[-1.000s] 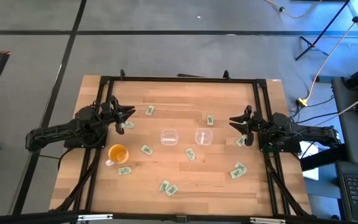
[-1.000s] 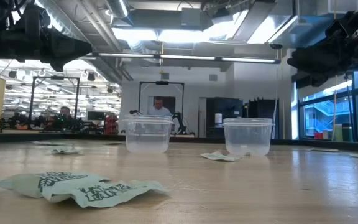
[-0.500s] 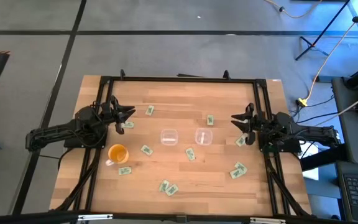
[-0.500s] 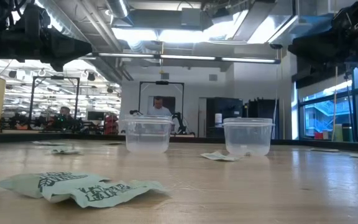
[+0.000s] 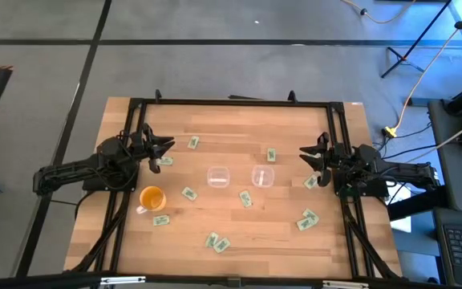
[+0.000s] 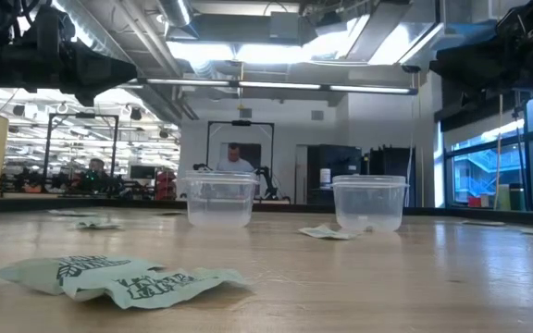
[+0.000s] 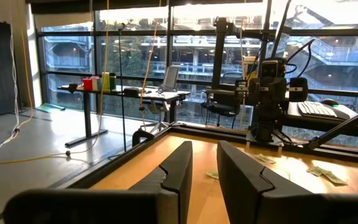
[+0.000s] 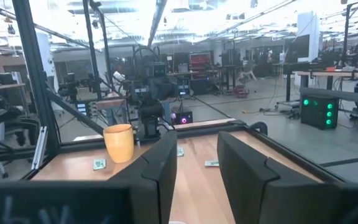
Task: Pick and place Stevia / Truvia into bins
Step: Put the stevia packet into the right transparent container
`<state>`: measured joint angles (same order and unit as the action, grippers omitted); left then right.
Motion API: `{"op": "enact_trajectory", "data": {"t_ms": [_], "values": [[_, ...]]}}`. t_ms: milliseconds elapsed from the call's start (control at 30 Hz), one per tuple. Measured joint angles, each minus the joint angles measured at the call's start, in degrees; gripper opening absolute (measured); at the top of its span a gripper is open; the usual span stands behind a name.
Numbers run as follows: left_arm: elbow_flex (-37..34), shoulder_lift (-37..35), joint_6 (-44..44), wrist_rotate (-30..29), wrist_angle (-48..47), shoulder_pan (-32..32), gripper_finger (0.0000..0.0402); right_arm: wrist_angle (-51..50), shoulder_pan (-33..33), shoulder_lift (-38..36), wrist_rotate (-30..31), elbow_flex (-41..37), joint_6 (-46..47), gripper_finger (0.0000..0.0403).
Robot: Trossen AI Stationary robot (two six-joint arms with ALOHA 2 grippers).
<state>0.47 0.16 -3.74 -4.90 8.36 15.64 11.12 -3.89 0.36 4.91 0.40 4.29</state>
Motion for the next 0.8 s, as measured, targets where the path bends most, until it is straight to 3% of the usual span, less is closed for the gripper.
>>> {"op": "enact_trajectory", "data": {"t_ms": [233, 500, 800], "values": [[0.0, 0.0, 0.0, 0.0, 0.0, 0.0, 0.0070, -0.1, 0.0, 0.0, 0.0, 0.0, -0.5, 0.0120], [0.0, 0.0, 0.0, 0.0, 0.0, 0.0, 0.0070, -0.7, 0.0, 0.2, 1.8, 0.0, -7.7, 0.0120], [0.0, 0.0, 0.0, 0.0, 0.0, 0.0, 0.0070, -5.3, 0.0, 8.6, 5.4, 2.6, -7.9, 0.0120]]}}
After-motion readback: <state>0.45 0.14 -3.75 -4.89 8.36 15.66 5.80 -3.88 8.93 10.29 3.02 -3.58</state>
